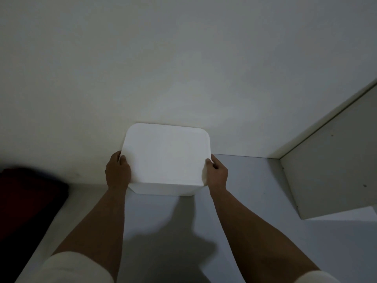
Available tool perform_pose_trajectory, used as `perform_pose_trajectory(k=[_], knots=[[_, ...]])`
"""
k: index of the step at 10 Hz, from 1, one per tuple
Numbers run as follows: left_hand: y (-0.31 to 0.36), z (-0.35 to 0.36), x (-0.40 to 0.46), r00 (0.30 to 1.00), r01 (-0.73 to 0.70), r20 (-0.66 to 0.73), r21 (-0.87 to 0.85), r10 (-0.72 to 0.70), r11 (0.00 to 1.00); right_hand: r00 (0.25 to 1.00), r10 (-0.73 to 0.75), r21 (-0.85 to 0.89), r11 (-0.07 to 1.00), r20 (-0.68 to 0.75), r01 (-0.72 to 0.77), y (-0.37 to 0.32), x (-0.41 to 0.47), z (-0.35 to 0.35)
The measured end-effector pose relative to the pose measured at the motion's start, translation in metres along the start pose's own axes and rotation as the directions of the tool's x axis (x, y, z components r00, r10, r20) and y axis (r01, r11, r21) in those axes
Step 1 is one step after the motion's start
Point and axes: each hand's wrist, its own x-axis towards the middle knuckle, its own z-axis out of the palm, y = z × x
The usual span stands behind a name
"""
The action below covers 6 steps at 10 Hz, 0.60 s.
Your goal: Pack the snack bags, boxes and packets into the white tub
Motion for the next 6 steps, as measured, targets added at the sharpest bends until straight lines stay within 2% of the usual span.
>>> perform_pose_trajectory(k=[2,4,5,6], knots=[[-0.001,0.001,-0.002,0.998,-0.061,0.003,0.041,0.061,0.997,0.994,-0.048,-0.01,0.999,0.096,0.049,0.0,-0.005,-0.004],[-0.004,-0.001,0.005,0.993,-0.101,0.08,0.111,0.092,0.989,0.993,-0.062,-0.067,0.995,0.096,0.069,-0.002,-0.007,-0.004],[0.004,-0.009,0.007,0.988,-0.04,0.154,0.182,0.012,0.982,0.996,-0.009,-0.15,0.988,0.09,0.023,-0.007,-0.008,-0.006],[0.019,-0.009,-0.012,0.995,-0.071,0.095,0.362,0.039,0.929,0.998,0.043,-0.254,0.967,0.049,-0.029,-0.008,-0.011,-0.011]])
